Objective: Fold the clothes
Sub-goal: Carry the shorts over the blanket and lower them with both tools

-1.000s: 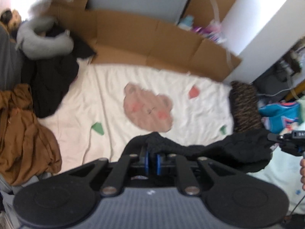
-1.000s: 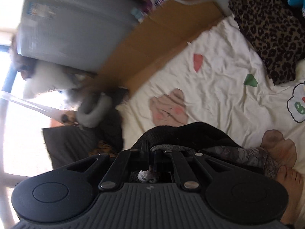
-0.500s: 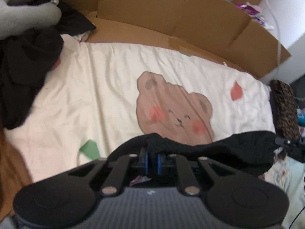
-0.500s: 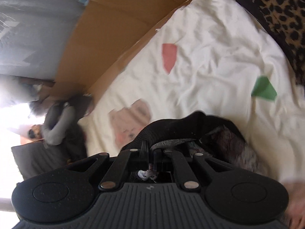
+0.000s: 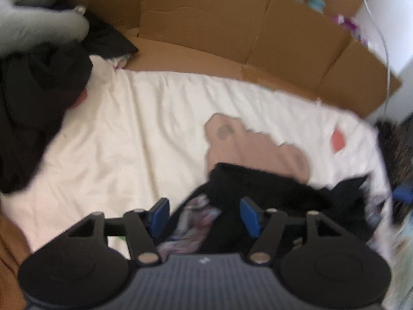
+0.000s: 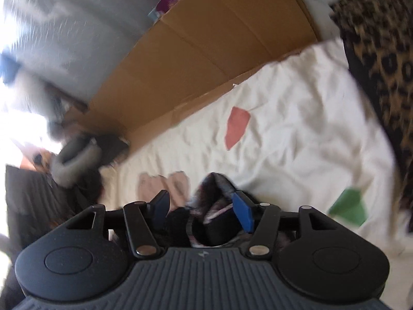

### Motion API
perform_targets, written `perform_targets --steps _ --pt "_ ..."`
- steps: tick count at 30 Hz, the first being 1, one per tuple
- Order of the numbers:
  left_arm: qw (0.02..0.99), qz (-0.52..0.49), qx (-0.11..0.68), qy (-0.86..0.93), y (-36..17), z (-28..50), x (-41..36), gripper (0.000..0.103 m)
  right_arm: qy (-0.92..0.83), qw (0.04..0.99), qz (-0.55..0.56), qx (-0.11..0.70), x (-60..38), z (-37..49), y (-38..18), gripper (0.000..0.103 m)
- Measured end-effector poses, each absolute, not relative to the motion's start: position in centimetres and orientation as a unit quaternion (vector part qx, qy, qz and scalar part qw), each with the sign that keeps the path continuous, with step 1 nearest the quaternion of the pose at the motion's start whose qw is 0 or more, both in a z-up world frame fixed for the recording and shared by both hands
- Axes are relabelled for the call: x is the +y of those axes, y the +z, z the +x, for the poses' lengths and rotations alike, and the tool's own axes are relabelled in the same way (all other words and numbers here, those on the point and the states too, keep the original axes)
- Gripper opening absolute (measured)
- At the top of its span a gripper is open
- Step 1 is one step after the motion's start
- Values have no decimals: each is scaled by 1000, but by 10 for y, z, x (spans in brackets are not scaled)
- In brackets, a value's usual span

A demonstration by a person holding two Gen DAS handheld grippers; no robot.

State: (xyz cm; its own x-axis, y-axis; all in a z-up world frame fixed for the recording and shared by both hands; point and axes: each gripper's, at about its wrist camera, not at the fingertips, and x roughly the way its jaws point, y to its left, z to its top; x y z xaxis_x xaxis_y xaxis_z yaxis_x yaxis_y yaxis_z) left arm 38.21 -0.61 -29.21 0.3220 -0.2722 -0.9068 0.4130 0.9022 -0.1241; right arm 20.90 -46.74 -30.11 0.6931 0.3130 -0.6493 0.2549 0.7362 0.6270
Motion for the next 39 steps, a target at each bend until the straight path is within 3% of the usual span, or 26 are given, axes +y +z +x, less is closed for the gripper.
perform_targets --steps 4,16,20,32,39 --pt "804 128 551 -184 -318 388 -8 66 18 866 282 413 -469 224 -307 62" --pt "804 135 531 -231 -353 402 -17 72 152 875 43 457 -413 276 -299 64" --pt "805 113 537 -227 -358 406 -14 72 211 853 -71 473 -384 289 -298 64" --pt "809 58 535 -236 -361 401 8 72 320 775 -269 474 -326 293 -288 64" --pt "807 36 536 -245 -362 399 16 70 353 708 -382 477 -294 292 -312 64"
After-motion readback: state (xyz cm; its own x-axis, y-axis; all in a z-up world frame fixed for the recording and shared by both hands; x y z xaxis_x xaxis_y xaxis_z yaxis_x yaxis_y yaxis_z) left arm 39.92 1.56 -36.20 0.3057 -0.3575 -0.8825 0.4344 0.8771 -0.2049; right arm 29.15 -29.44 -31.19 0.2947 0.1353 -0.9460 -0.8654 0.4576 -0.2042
